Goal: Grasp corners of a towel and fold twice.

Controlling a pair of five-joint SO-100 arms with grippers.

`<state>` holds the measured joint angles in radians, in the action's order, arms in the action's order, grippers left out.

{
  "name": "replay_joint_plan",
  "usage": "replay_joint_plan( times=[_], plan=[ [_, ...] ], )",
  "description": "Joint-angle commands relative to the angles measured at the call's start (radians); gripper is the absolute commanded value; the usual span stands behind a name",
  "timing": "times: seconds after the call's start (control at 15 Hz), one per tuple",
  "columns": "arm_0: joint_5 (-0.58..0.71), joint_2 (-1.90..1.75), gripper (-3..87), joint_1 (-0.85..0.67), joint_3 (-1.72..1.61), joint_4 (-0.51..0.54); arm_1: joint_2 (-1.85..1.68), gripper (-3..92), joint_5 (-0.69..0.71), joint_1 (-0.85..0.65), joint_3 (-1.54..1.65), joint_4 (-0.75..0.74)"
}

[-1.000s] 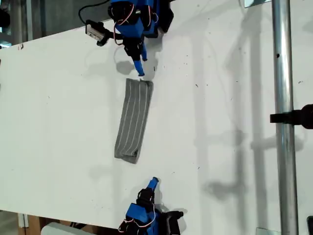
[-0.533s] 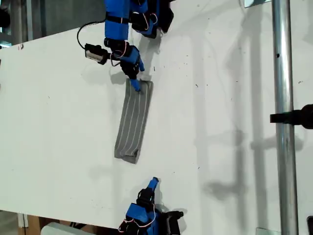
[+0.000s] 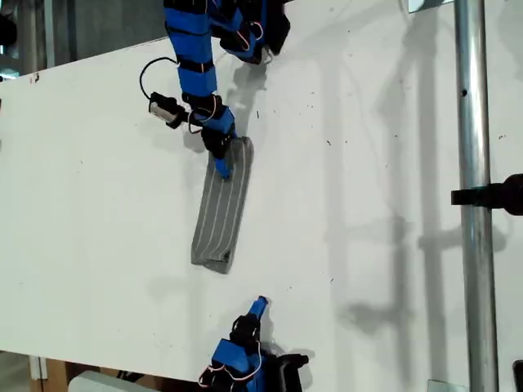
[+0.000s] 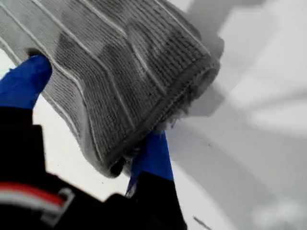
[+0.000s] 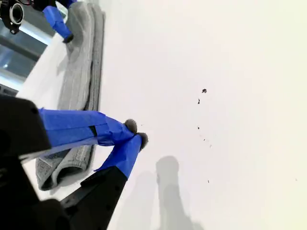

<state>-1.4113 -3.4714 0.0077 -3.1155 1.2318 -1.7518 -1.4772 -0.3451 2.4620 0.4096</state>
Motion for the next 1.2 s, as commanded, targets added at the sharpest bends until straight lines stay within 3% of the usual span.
replay_joint_plan(
  times=[0.0, 0.13, 0.27, 0.47, 0.73, 0.87, 0.93, 1.0, 1.13],
  plan=[
    [-0.015, -0.006, -2.8, 0.025, -0.008, 0.005, 0.089, 34.8, -0.011, 0.018, -0.057, -0.173],
    [-0.021, -0.006, -2.8, 0.04, -0.008, 0.008, 0.098, 28.5, 0.02, 0.009, -0.064, -0.187],
    [-0.018, -0.006, -2.8, 0.043, -0.008, 0.008, 0.051, -0.2, 0.035, 0.012, -0.051, -0.114],
    [0.008, -0.006, -2.8, 0.025, -0.008, 0.0, -0.107, -0.2, 0.084, 0.034, -0.044, 0.144],
    [0.038, -0.006, -2.8, 0.008, -0.008, -0.009, -0.6, -0.2, 0.074, 0.123, -0.008, 0.676],
    [0.038, -0.006, -2.8, 0.012, -0.008, -0.011, -0.827, -0.2, -0.002, 0.229, -0.072, 0.914],
    [0.035, -0.006, -2.8, 0.014, -0.008, -0.011, -0.874, -0.2, 0.002, 0.252, -0.127, 0.908],
    [0.035, -0.006, -2.8, 0.014, -0.008, -0.011, -0.853, -0.2, 0.031, 0.253, -0.153, 0.767],
    [0.051, -0.006, -2.8, -0.006, -0.008, -0.014, -0.465, -0.2, 0.127, 0.232, -0.334, 0.549]
  ],
)
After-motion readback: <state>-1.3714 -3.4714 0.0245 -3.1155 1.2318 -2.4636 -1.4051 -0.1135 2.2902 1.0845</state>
